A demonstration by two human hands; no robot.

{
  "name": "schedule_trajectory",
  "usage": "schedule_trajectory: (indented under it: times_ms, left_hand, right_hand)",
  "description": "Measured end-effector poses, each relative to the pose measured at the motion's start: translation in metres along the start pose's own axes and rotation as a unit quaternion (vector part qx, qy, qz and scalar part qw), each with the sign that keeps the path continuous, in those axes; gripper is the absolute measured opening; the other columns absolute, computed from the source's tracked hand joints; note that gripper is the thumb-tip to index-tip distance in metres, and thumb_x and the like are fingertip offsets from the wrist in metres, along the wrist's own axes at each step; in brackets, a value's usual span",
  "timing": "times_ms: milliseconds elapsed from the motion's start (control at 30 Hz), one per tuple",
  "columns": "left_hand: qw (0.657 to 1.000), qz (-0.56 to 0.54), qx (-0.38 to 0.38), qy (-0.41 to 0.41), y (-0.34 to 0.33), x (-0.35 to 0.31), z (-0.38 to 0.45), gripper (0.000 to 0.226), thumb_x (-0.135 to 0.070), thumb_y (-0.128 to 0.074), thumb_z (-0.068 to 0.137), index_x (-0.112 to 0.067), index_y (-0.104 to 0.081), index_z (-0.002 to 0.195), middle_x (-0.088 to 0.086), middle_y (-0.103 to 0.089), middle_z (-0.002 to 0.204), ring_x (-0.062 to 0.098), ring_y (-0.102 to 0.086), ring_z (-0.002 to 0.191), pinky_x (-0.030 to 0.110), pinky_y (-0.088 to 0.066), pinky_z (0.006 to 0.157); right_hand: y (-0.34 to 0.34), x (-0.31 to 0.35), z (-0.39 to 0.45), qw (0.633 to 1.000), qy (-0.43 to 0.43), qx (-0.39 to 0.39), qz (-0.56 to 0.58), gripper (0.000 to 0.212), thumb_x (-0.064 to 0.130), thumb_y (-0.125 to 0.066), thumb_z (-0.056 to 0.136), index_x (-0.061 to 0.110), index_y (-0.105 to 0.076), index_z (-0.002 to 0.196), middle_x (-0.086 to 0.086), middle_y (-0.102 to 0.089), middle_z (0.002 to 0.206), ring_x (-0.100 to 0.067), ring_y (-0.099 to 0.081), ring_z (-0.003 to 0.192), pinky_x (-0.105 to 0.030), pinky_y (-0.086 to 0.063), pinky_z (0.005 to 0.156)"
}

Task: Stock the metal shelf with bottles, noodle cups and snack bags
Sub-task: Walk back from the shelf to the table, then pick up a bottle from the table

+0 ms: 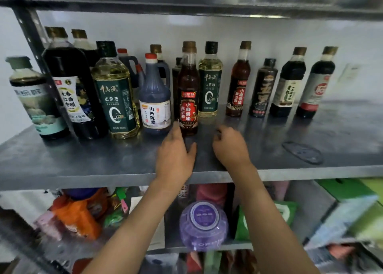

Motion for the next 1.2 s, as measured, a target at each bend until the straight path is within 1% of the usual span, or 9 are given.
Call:
schedule_trajectory:
  times_ms: [133,200,333,467,533,667,900,1067,1200]
  left_hand:
    - [0.979,0.056,-0.053,-0.188,-0.009,-0.001,-0.053,0.048,-0.036,-0.031,0.102,-0.008,-0.065,0.124,0.010,-0.064,0.129,0.028,-0.059,0.120,0.044,-0.039,0.107]
    - [0.967,0.061,-0.060,-0.239,-0.017,0.003,-0.073,0.050,-0.034,-0.027,0.104,-0.008,-0.060,0.131,0.009,-0.058,0.137,0.029,-0.048,0.132,0.048,-0.029,0.114]
    - [0.958,0.028,-0.036,-0.284,-0.029,0.001,-0.107,0.051,-0.031,-0.029,0.103,-0.007,-0.039,0.147,0.011,-0.037,0.154,0.031,-0.025,0.146,0.054,-0.015,0.119]
    - [0.912,-0.084,0.131,-0.381,-0.068,-0.015,-0.163,0.056,-0.035,-0.015,0.106,-0.001,-0.029,0.149,0.017,-0.030,0.156,0.029,-0.022,0.147,0.048,-0.024,0.116]
    - [0.890,-0.097,0.156,-0.418,-0.074,-0.032,-0.190,0.056,-0.034,-0.019,0.104,-0.001,-0.029,0.149,0.016,-0.033,0.155,0.028,-0.028,0.145,0.048,-0.026,0.115]
    - [0.845,-0.119,0.179,-0.489,-0.061,-0.080,-0.252,0.060,-0.036,-0.016,0.101,-0.005,-0.008,0.153,0.012,-0.019,0.161,0.023,-0.012,0.149,0.046,-0.015,0.121]
    - [0.734,-0.202,0.225,-0.608,-0.013,-0.155,-0.391,0.058,-0.038,-0.007,0.105,-0.006,-0.008,0.153,0.013,-0.019,0.160,0.027,-0.013,0.150,0.052,-0.021,0.118]
    - [0.655,-0.230,0.238,-0.679,0.037,-0.199,-0.505,0.059,-0.042,-0.005,0.105,-0.012,0.010,0.153,0.007,0.007,0.162,0.023,0.010,0.149,0.044,0.007,0.121]
    - [0.584,-0.253,0.239,-0.734,0.089,-0.226,-0.604,0.065,-0.044,-0.022,0.103,-0.011,0.001,0.154,0.004,0.011,0.160,0.021,0.017,0.146,0.041,0.013,0.119]
  right_hand:
    - [0.015,-0.012,-0.050,0.979,-0.013,-0.177,-0.098,0.034,0.021,-0.038,0.090,0.011,-0.068,0.105,-0.013,-0.071,0.085,-0.033,-0.066,0.087,-0.046,-0.039,0.101]
    - [0.005,-0.022,-0.085,0.968,-0.017,-0.212,-0.130,0.042,0.027,-0.034,0.095,0.013,-0.066,0.117,-0.011,-0.072,0.105,-0.028,-0.064,0.106,-0.048,-0.026,0.114]
    - [-0.006,-0.037,-0.143,0.969,-0.078,-0.166,-0.167,0.057,0.041,-0.020,0.102,0.017,-0.041,0.148,-0.002,-0.035,0.157,-0.017,-0.025,0.148,-0.040,0.000,0.121]
    - [-0.001,-0.045,-0.218,0.967,-0.175,-0.142,-0.114,0.063,0.044,-0.016,0.100,0.015,-0.029,0.154,-0.003,-0.029,0.160,-0.013,-0.018,0.149,-0.036,0.000,0.123]
    - [0.012,-0.044,-0.263,0.954,-0.216,-0.173,-0.115,0.064,0.048,-0.014,0.100,0.016,-0.028,0.154,-0.002,-0.027,0.160,-0.012,-0.015,0.150,-0.036,-0.001,0.123]
    - [0.054,-0.041,-0.357,0.911,-0.294,-0.236,-0.165,0.057,0.046,-0.016,0.102,0.024,-0.025,0.154,0.002,-0.024,0.161,-0.009,-0.011,0.150,-0.035,0.000,0.123]
    - [0.117,-0.020,-0.520,0.813,-0.439,-0.265,-0.275,0.062,0.050,-0.002,0.100,0.026,-0.006,0.157,0.005,0.003,0.164,-0.005,0.012,0.149,-0.038,0.009,0.122]
    - [0.155,0.006,-0.651,0.731,-0.536,-0.262,-0.330,0.074,0.053,0.017,0.092,0.018,0.006,0.156,0.004,0.011,0.163,-0.005,0.018,0.146,-0.038,0.010,0.122]
    - [0.185,0.041,-0.764,0.662,-0.596,-0.292,-0.349,0.076,0.053,0.017,0.092,0.015,0.003,0.156,0.003,0.011,0.161,-0.012,0.009,0.151,-0.039,0.009,0.122]
Point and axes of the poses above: each hand's wrist, its own z-axis towards the middle knuckle, its own y-axis out of the back of the hand, x = y × z, the point moved 5 cm from there along z, towards the middle knuckle
